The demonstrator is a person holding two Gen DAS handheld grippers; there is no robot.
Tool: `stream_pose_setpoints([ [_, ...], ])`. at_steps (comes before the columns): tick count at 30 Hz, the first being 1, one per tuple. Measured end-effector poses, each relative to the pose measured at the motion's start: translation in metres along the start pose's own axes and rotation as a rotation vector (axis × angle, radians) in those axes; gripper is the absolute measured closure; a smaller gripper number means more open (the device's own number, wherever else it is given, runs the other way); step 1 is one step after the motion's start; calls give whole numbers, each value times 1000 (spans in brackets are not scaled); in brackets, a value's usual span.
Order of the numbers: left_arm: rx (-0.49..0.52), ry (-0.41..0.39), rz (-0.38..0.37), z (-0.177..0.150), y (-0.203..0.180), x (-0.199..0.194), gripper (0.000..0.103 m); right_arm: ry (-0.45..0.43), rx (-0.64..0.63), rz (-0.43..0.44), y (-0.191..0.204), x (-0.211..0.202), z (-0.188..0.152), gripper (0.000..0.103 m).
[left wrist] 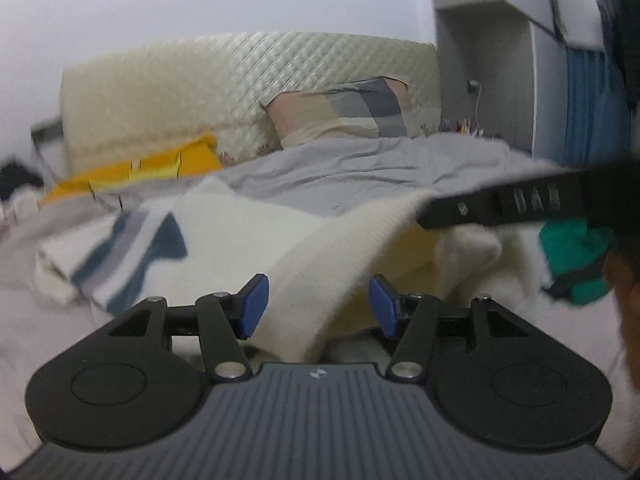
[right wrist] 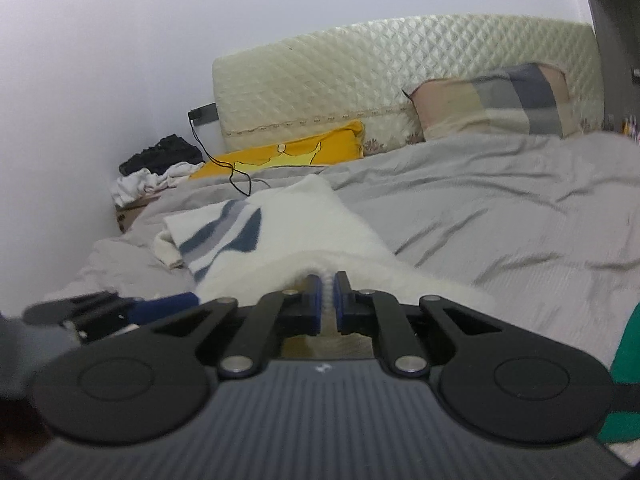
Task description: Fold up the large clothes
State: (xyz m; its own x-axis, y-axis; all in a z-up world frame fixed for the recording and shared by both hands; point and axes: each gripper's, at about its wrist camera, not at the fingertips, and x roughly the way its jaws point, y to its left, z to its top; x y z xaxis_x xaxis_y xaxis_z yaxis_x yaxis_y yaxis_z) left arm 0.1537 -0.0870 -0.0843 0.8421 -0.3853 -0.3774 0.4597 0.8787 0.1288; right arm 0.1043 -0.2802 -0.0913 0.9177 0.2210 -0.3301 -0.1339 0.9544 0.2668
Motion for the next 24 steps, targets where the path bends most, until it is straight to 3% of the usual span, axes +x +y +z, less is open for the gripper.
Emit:
stream_pose_setpoints([
  [3, 173, -33, 134, -6, -23, 14, 41, 0, 42, 8, -5, -3, 0, 94],
  [9, 117, 63, 290, -20, -3, 43, 39, -27, 21, -47, -6, -10, -4, 94],
  [14, -24, 31, 291, -12, 23, 36, 42, -10, -106, -136, 9, 0, -13, 93],
  [20, -102, 10, 222, -3, 34, 28, 84, 80, -244, -197, 24, 19, -32, 86],
  [24, -154, -21, 184, 5, 41, 18, 91, 66, -386, -249, 42, 23, -43, 79],
])
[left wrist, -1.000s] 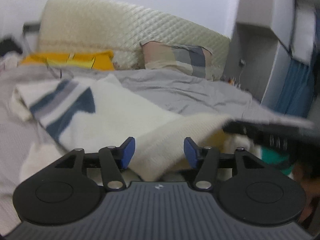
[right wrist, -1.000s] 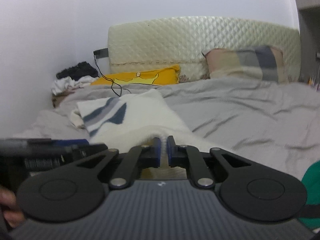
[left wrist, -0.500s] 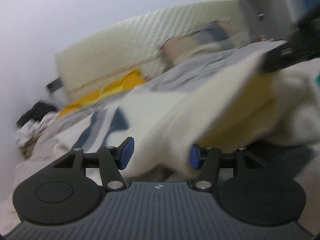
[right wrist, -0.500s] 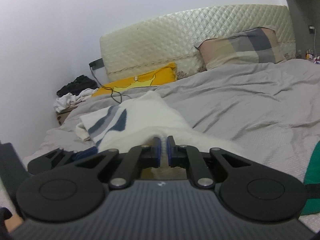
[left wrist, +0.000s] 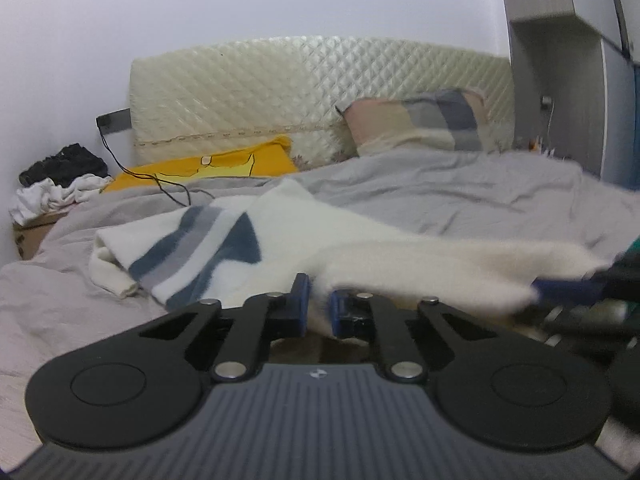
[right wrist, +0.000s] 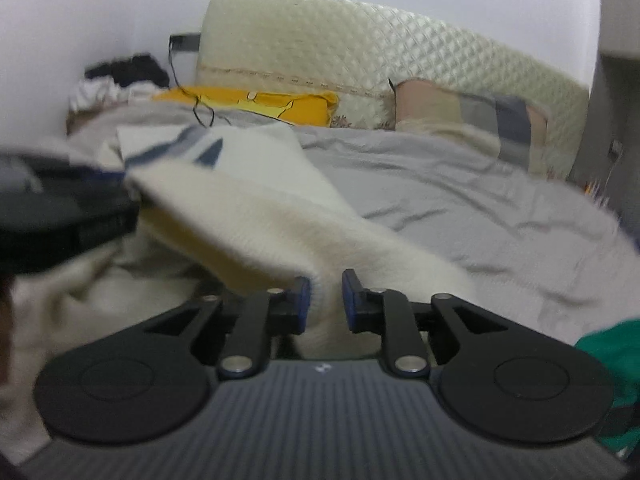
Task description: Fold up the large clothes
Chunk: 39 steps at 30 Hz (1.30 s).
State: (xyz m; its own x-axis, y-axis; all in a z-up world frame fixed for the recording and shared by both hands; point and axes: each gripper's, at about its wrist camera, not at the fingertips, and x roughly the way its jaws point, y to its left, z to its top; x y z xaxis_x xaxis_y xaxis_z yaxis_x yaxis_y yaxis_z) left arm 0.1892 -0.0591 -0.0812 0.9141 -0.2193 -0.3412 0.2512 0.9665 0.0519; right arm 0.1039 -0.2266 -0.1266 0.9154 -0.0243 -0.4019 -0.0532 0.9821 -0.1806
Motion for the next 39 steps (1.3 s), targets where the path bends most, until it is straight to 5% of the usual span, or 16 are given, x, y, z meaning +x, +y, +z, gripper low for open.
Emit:
stream_pose_setpoints([
  [4, -74, -28, -38, 7, 10, -13, 94, -51, -138, -21, 19, -5, -4, 58],
  [14, -175, -17, -126, 15, 19, -30, 96, -258, -102, -233, 5, -33, 12, 58],
  [18, -179, -69, -144, 20, 16, -43, 97, -207, -89, -261, -2, -28, 12, 58],
  [24, -190, -94, -148, 24, 19, -54, 97, -13, -51, -207, 2, -14, 1, 57],
  [30, -217, -83, -131, 21, 24, -57, 97, 38, 11, -187, 14, -20, 0, 57],
  [35, -220, -71, -161, 18, 21, -59, 97, -4, 75, -288, 8, -14, -6, 57],
  [39, -222, -60, -185, 16, 20, -57, 97, -126, 162, -417, -10, -34, -4, 33],
])
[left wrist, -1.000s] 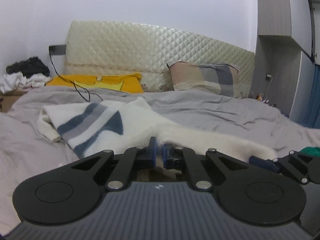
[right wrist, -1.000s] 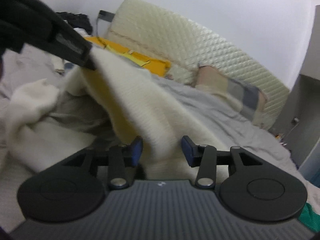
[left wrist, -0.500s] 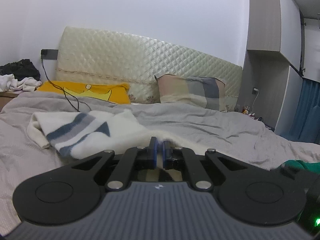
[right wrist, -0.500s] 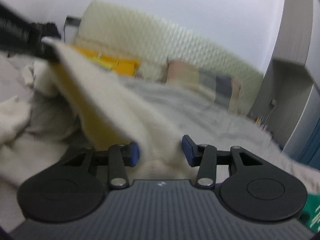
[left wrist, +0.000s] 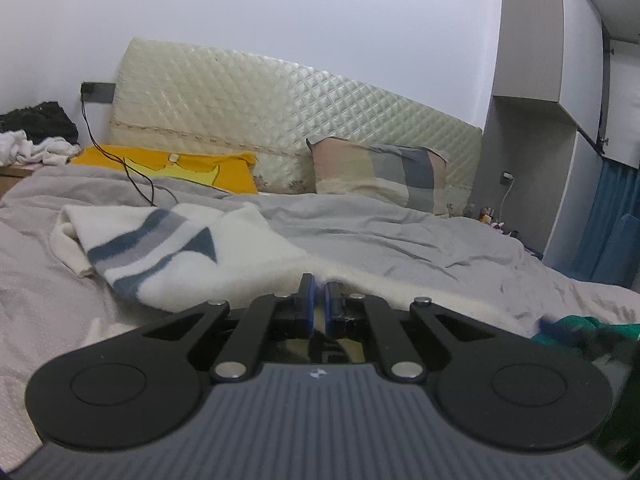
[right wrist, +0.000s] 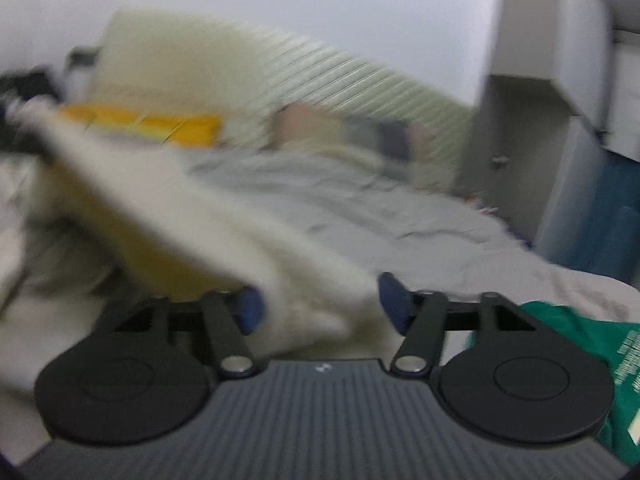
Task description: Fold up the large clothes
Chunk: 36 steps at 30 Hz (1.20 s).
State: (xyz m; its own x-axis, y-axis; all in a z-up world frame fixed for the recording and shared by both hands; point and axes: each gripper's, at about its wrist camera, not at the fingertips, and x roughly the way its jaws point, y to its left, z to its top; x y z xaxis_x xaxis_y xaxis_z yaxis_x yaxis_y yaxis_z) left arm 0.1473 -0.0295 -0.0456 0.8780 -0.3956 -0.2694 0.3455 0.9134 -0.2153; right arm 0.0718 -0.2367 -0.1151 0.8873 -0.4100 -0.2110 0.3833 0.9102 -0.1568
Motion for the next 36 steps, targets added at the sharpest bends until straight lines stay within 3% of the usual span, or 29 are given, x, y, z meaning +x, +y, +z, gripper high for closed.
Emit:
stream_pose_setpoints([
  [3, -25, -5, -19, 2, 2, 1, 97, 1, 67, 14, -10, -1, 3, 32],
  [8, -58, -10, -4, 5, 9, 5, 97, 198, 145, 145, -6, 18, -12, 36],
  [11, -51, 6, 11, 3, 9, 9, 97, 262, 167, 170, -2, 28, -16, 58],
  [12, -44, 16, 13, 2, 8, 11, 97, 262, 173, 184, 0, 28, -16, 71],
  [15, -17, 32, 33, -3, 6, 17, 97, 233, 191, 202, -1, 23, -9, 81],
  [20, -13, 90, 45, -13, 10, 33, 96, 190, 233, 254, -9, 15, 2, 83],
  [22, 10, 104, 53, -16, 9, 39, 90, 186, 238, 264, -11, 13, 3, 83],
  [24, 42, 125, 70, -20, 6, 48, 67, 184, 247, 274, -11, 13, 4, 83],
  [26, 81, 135, 87, -26, 1, 57, 58, 184, 258, 284, -12, 15, 6, 83],
  [30, 185, 149, 157, -37, -6, 79, 55, 181, 281, 298, -15, 16, 7, 83],
  [32, 193, 160, 206, -42, -2, 90, 50, 179, 284, 300, -16, 16, 6, 83],
  [36, 177, 183, 235, -47, 13, 106, 48, 177, 273, 296, -15, 17, 6, 84],
])
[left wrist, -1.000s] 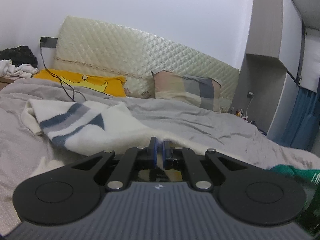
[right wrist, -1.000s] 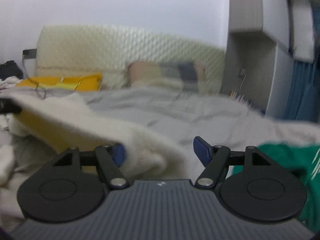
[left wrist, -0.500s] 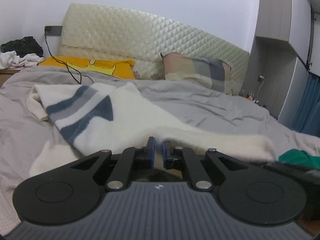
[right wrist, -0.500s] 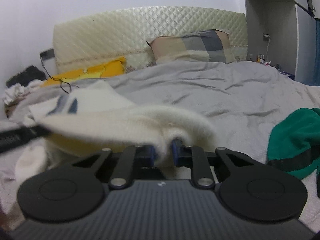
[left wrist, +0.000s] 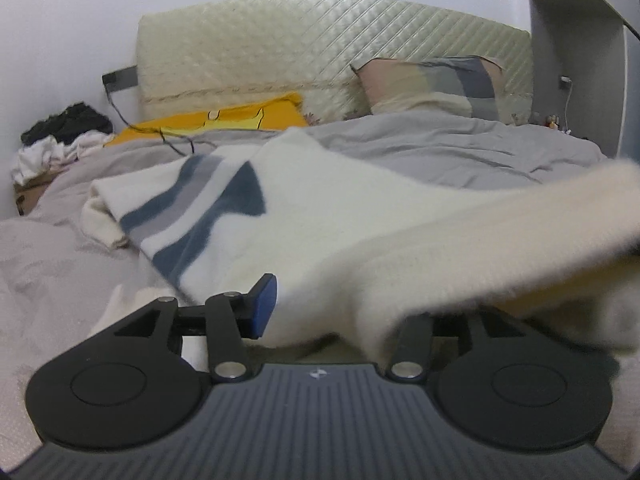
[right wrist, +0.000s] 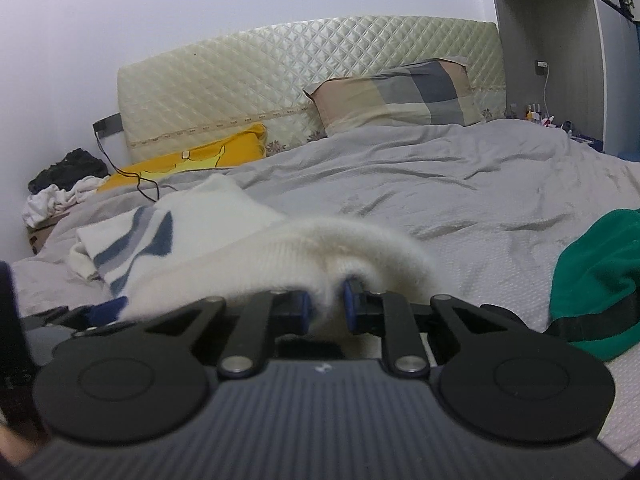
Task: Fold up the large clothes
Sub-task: 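Lift the sweater high with both tools, stretching it between them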
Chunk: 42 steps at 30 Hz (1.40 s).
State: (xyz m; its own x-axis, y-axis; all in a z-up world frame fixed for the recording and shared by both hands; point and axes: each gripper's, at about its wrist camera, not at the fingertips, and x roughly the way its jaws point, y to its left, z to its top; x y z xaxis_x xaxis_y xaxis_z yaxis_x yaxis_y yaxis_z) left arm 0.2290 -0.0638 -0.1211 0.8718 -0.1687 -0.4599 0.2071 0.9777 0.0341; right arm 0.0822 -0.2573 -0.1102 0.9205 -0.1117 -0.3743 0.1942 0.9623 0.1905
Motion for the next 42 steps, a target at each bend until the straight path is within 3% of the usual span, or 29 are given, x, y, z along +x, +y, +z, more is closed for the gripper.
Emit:
stream_pose_setpoints([
  [2, -38, -7, -2, 2, 7, 3, 50, 4, -16, -11, 1, 3, -2, 84],
  [8, -98, -82, -45, 19, 18, -18, 75, 82, 1, -13, -5, 22, -8, 84],
  [12, -79, -166, -52, 27, 14, -44, 81, 71, -22, -18, -2, 24, -10, 84],
  [15, -79, -258, -43, 32, 12, -71, 81, 2, -37, -9, -1, 10, -2, 84],
  [22, -121, -368, -55, 53, 20, -141, 84, -204, -79, 20, 3, -51, 36, 88],
  [26, -107, -451, -48, 82, 29, -187, 85, -260, -142, 65, 13, -86, 75, 88],
  [33, -107, -548, -43, 163, 52, -276, 88, -375, -228, 137, 39, -139, 172, 89],
  [37, -128, -615, -63, 203, 70, -327, 90, -376, -128, 254, 43, -168, 234, 89],
  [42, -134, -672, -51, 248, 80, -386, 90, -432, -151, 285, 62, -212, 291, 91],
])
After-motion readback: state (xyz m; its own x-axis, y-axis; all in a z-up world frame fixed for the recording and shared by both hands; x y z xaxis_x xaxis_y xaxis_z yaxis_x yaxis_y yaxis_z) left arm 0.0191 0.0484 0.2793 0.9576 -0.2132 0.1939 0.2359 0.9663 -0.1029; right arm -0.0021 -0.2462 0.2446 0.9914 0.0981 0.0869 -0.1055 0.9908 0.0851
